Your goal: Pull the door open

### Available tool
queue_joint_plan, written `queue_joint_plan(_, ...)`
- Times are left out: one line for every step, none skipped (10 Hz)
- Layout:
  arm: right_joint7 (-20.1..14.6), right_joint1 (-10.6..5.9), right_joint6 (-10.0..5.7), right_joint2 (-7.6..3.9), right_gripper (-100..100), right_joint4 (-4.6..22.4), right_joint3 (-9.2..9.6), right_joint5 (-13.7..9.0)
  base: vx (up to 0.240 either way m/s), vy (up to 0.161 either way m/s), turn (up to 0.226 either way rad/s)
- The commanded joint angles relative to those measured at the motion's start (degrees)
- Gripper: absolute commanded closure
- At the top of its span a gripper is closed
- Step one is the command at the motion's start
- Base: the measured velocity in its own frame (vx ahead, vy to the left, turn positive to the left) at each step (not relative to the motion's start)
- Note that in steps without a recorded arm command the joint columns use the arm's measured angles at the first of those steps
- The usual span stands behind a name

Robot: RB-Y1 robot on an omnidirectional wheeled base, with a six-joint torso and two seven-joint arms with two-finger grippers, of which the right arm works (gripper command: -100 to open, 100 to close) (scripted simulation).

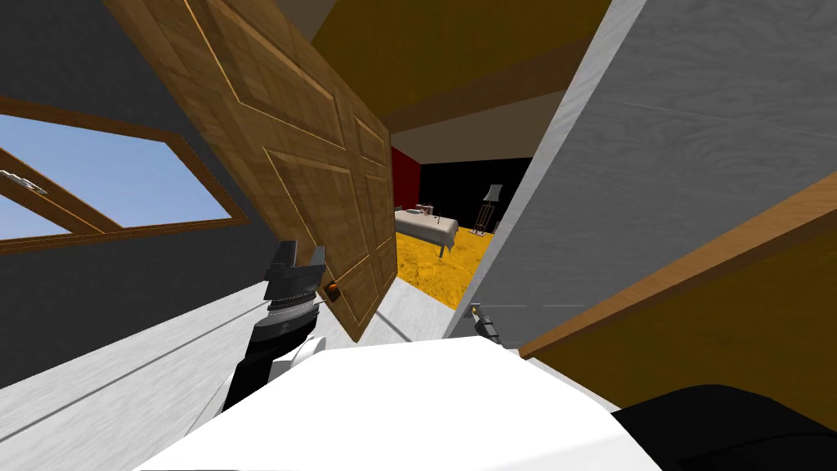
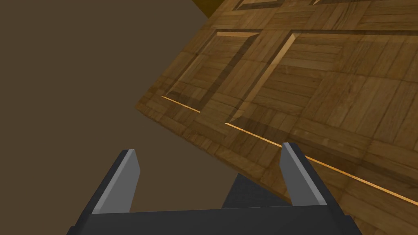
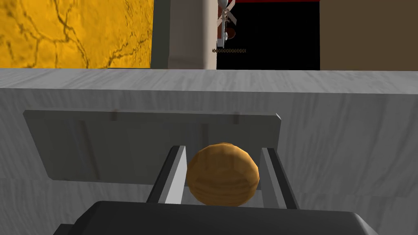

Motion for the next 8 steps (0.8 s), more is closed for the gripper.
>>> queue_joint_plan(-0.7, 1.04, -1.59, -0.9, 100, 0.0, 0.58, 0.1, -0.213, -0.039, 0.117)
queue_joint_plan(-1.2, 1.62, -2.53, -1.42, 100, 0.1, 0.97, 0.1, -0.21, -0.031, 0.107)
queue_joint_plan(-0.8, 1.14, -1.61, -1.09, 100, -0.1, 0.8, 0.1, -0.095, -0.013, 0.014)
queue_joint_plan(-1.3, 1.63, -2.85, -1.53, 100, 0.6, 1.4, 0.3, -0.141, -0.043, 0.132)
queue_joint_plan(-1.5, 1.79, -3.49, -1.78, 100, 0.9, 1.64, 0.4, -0.221, -0.09, 0.188)
queue_joint_plan(-1.8, 1.97, -4.22, -2.07, 100, 1.2, 1.91, 0.4, -0.248, -0.066, 0.19)
queue_joint_plan(-2.2, 2.25, -5.37, -2.53, 100, 1.7, 2.34, 0.6, -0.238, -0.076, 0.194)
queue_joint_plan(-2.4, 2.44, -6.14, -2.84, 100, 2.0, 2.63, 0.6, -0.242, -0.07, 0.168)
